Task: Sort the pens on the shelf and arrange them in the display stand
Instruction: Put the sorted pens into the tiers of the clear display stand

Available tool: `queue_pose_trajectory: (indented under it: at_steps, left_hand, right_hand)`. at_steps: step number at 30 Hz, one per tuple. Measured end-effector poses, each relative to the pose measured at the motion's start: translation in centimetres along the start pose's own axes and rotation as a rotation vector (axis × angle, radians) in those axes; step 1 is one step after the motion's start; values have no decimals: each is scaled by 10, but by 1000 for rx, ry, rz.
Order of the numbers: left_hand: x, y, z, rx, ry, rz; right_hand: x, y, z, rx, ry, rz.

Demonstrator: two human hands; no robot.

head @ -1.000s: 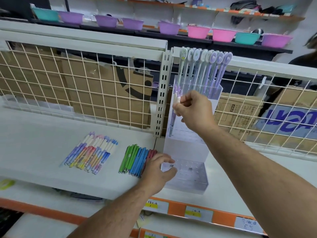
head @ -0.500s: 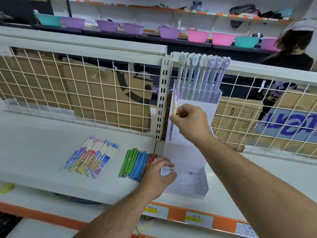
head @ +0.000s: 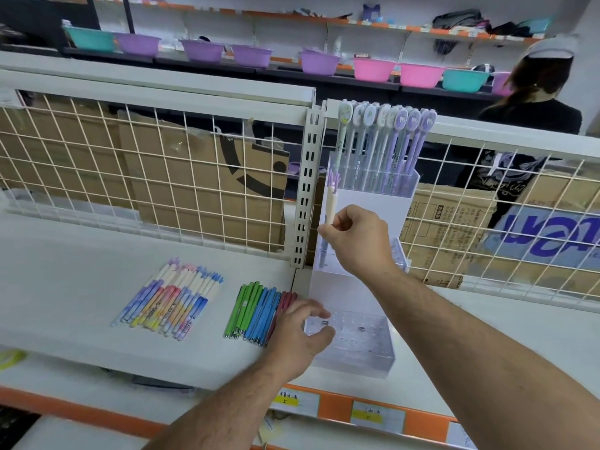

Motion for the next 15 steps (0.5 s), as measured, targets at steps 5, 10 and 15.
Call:
queue_pose_trajectory:
  at_steps: [5, 10, 15]
  left_hand:
    - [0, 0, 0, -8, -9, 6]
    - [1, 0, 0, -10, -18, 16]
    - [1, 0, -1, -10, -21, 8]
  right_hand:
    - [0, 1, 0, -2, 20, -31]
    - [-1, 2, -2, -2, 17, -42]
    - [3, 6, -5, -1, 45, -27]
Point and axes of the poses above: each hand's wrist, its own z-axis towards the middle knuckle, its own y-axis out of the palm, x = y × z, the point moved 1 cm from there along z, towards the middle knuckle, and after that the axes turned 5 degrees about -y, right-handed, at the moved point
